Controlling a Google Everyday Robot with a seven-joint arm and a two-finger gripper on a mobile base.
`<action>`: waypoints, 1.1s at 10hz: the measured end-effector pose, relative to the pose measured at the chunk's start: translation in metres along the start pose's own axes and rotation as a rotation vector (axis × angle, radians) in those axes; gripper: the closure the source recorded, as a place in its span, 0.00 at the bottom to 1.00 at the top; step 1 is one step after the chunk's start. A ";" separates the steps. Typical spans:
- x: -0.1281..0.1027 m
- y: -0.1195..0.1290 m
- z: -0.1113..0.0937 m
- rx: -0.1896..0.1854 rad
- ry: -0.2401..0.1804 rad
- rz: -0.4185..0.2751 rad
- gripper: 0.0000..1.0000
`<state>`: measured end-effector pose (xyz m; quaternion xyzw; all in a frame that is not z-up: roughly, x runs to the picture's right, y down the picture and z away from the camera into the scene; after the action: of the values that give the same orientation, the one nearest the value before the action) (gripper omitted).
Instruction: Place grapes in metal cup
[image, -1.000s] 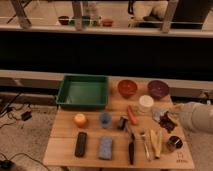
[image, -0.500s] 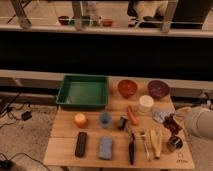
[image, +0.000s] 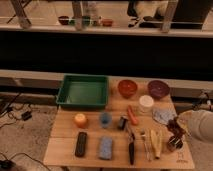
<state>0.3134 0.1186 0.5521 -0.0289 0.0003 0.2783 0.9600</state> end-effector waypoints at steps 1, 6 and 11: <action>0.004 0.000 0.001 -0.003 0.010 0.005 1.00; 0.013 0.005 0.016 -0.040 0.044 0.001 1.00; 0.012 0.009 0.026 -0.066 0.075 -0.007 1.00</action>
<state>0.3185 0.1345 0.5778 -0.0709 0.0268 0.2736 0.9589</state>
